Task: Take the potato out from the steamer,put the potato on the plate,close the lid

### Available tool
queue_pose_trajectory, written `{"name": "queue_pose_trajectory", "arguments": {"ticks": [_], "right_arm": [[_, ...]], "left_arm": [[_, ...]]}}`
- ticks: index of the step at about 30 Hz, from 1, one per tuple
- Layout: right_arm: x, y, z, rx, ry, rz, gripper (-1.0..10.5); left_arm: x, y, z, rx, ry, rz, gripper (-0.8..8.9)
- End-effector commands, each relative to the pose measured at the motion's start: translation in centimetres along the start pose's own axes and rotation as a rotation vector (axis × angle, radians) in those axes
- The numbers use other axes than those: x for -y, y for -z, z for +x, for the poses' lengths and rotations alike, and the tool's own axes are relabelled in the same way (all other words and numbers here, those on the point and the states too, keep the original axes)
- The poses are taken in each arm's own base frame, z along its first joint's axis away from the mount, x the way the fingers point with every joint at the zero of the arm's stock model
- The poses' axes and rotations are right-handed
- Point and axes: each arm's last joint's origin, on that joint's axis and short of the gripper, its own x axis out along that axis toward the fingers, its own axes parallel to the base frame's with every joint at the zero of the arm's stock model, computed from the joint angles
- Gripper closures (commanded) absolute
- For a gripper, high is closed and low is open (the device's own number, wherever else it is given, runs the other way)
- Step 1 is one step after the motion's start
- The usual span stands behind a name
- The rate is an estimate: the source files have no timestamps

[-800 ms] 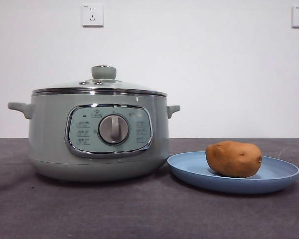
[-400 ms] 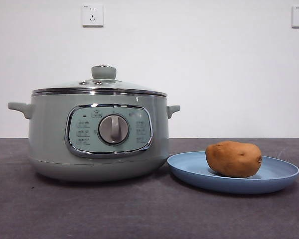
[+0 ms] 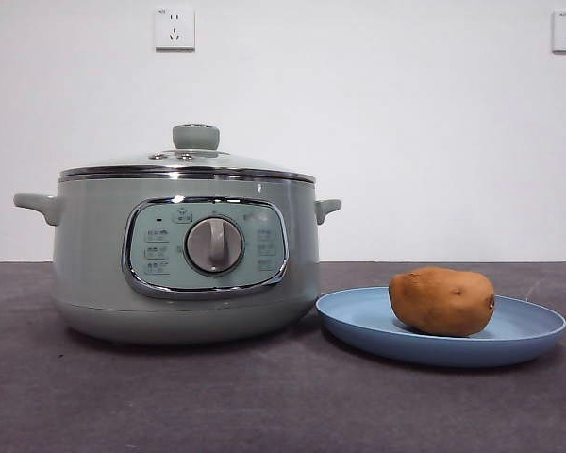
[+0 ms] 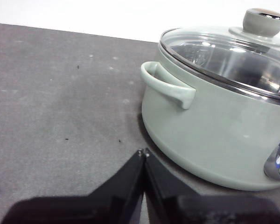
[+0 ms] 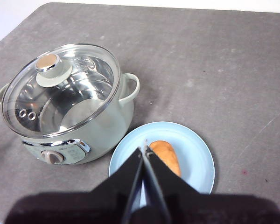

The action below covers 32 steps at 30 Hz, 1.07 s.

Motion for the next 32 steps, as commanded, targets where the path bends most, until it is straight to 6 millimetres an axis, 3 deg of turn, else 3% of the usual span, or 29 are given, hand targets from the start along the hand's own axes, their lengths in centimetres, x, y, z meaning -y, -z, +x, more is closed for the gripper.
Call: {"name": "queue_pose_trajectory", "arguments": {"ticks": [1,21,28,32], "right_arm": [[0.0,0.1,0.1,0.001,0.002,0.009,9.5],[0.0,0.1,0.0,0.005,0.004,0.008,9.5],[1.0,0.3,-0.9,0.027,0.136,0.016,9.5],[1.8,1.7,-1.2,0.047,0.189,0.056,9.5]], "left_arm": [[-0.1,0.3,0.1,-0.015,-0.012,-0.008,8.17],[-0.1,0.3,0.1,-0.014,-0.015,-0.007,8.16],[-0.1,0.3,0.1,-0.014,-0.015,-0.007,8.16],[-0.1,0.3,0.1,-0.014,-0.015,-0.007,8.17]]}}
